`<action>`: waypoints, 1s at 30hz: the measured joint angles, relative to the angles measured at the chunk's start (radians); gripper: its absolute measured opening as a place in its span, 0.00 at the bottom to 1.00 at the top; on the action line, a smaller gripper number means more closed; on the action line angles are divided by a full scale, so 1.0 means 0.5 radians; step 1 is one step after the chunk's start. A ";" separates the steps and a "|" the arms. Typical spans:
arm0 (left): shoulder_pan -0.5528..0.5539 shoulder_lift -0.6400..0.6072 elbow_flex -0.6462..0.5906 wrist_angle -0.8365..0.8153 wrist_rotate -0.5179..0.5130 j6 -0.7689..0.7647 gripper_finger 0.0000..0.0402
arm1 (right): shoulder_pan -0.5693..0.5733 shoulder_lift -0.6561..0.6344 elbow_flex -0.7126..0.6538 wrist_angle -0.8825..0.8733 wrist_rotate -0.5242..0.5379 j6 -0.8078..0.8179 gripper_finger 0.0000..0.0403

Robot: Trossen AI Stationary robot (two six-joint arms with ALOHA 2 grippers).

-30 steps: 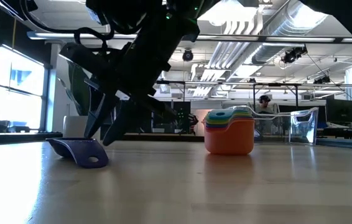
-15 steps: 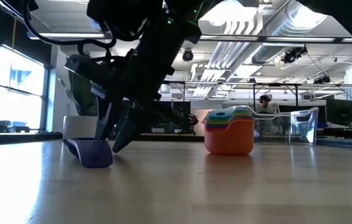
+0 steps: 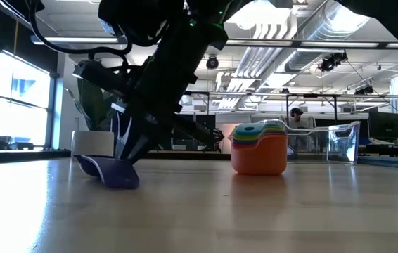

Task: Nest measuring cups in basket
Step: Stack the purple measuring cup on top of the light blue measuring cup

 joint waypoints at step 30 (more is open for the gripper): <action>-0.001 0.002 0.000 0.000 0.027 0.174 0.19 | 0.244 -0.526 0.002 -0.636 0.831 1.185 0.00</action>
